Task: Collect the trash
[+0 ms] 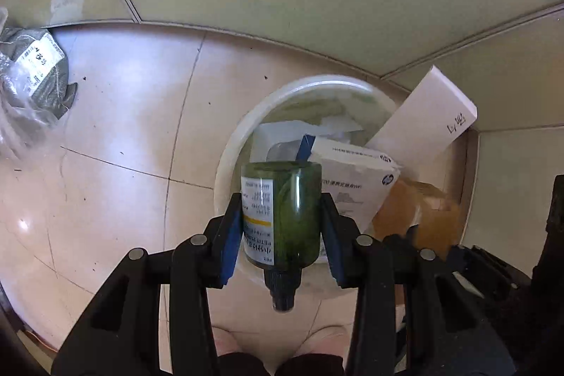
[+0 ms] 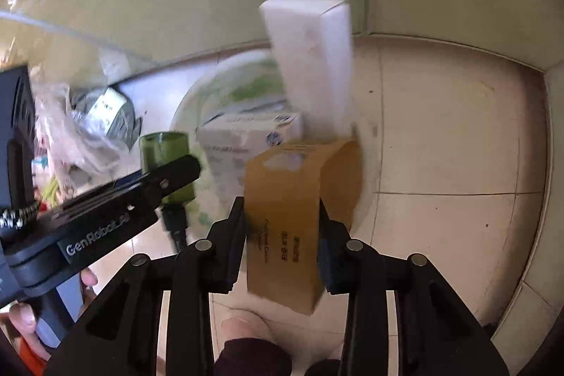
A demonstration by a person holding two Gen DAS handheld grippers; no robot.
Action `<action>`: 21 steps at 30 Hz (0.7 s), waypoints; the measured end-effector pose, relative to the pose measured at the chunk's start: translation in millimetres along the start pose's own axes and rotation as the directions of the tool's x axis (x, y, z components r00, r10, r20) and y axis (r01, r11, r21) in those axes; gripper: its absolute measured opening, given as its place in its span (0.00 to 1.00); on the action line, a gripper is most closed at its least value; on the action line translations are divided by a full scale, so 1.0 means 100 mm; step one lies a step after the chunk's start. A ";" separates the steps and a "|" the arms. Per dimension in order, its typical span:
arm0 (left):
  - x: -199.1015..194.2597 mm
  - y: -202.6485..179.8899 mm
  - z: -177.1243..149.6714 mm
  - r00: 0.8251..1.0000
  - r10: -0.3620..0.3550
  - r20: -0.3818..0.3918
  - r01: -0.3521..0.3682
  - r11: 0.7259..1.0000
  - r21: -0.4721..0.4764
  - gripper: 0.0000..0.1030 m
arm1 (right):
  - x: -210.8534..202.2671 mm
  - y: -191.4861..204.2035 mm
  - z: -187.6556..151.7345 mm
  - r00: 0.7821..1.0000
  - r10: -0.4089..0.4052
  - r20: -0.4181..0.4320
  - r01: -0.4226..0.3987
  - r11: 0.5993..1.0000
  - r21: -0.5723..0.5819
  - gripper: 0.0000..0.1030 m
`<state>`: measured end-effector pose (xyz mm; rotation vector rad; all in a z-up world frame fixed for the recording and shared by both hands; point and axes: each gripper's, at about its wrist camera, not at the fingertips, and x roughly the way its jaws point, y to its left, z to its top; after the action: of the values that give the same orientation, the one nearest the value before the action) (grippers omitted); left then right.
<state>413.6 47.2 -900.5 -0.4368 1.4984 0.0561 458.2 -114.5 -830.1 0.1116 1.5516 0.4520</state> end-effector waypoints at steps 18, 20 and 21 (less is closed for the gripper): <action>-1.60 -0.39 -0.23 0.995 0.032 0.098 -0.042 0.995 0.096 0.40 | -1.57 0.27 -0.13 0.995 -0.058 0.085 0.061 0.997 -0.037 0.38; -2.06 -0.53 -0.31 0.990 0.042 0.133 -0.058 0.991 0.121 0.40 | -2.04 0.42 -0.15 0.990 -0.054 0.134 0.060 0.997 -0.045 0.38; -2.32 -0.62 -0.36 0.986 0.048 0.157 -0.068 0.989 0.129 0.40 | -2.31 0.49 -0.16 0.986 -0.048 0.160 0.057 0.997 -0.052 0.38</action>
<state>377.9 32.1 -660.4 -0.2740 1.3540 0.0337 442.3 -153.1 -597.1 0.0612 1.3811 0.4341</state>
